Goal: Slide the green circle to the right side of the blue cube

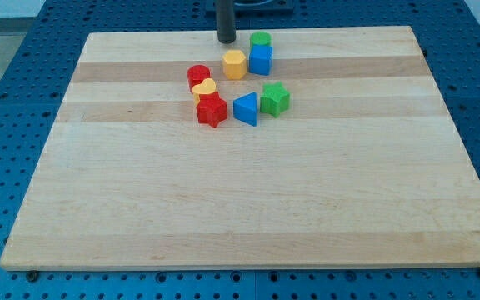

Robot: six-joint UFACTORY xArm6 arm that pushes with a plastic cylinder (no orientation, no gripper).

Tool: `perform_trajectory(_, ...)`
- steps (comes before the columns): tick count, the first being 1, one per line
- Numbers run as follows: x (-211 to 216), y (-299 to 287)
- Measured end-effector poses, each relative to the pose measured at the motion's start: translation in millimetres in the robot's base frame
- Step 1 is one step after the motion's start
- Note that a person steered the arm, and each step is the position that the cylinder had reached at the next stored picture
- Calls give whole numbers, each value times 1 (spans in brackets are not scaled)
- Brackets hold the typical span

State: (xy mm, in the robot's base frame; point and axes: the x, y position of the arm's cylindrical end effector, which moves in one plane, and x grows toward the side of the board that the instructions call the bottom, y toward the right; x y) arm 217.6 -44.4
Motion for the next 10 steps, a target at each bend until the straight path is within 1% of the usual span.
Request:
perform_trajectory(2,22,45)
perform_trajectory(3,22,74)
perform_trajectory(4,11,92)
perform_trajectory(5,-5,94)
perform_trajectory(7,-3,136)
perform_trajectory(8,10,137)
perform_trajectory(10,43,111)
